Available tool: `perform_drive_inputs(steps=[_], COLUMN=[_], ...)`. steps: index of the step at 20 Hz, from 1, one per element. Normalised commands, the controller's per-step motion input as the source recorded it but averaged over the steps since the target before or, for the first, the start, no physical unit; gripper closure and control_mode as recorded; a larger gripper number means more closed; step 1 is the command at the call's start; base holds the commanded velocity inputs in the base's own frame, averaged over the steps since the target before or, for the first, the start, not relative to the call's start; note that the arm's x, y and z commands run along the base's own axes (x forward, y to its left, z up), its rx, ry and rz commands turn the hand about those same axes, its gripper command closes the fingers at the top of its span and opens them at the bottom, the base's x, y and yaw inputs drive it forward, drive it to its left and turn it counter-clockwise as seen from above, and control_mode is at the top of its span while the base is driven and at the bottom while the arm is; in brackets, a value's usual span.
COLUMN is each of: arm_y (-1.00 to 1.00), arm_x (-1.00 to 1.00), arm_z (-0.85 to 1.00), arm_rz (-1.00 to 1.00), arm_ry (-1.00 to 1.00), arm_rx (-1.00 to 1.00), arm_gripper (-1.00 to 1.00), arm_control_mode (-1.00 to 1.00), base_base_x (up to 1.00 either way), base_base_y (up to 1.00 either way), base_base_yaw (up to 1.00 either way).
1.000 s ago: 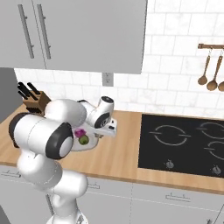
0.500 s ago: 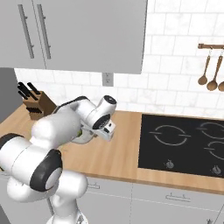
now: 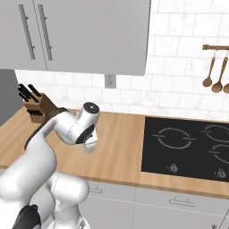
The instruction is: Take the meat container that has the fish and place it on the second highest rack of the freezer. Then take the vegetable container that has the onion and lime and place it on the highest rack of the freezer.
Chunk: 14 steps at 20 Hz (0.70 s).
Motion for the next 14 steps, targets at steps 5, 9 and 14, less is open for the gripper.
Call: perform_drive_inputs(steps=[5, 9, 14], arm_y=[0.12, 0.00, 0.00], arm_x=[-0.19, -0.05, -0.23], arm_z=[0.43, 0.49, 0.49], arm_rz=[-0.61, -0.54, -0.39], arm_ry=[0.15, 0.18, 0.20], arm_rx=[0.00, 0.00, 0.00], arm_gripper=[1.00, 1.00, 1.00], arm_control_mode=[-1.00, -1.00, -1.00], base_base_x=[0.00, 0.00, 0.00], base_base_y=[0.00, 0.00, 0.00], base_base_yaw=[0.00, 0.00, 0.00])
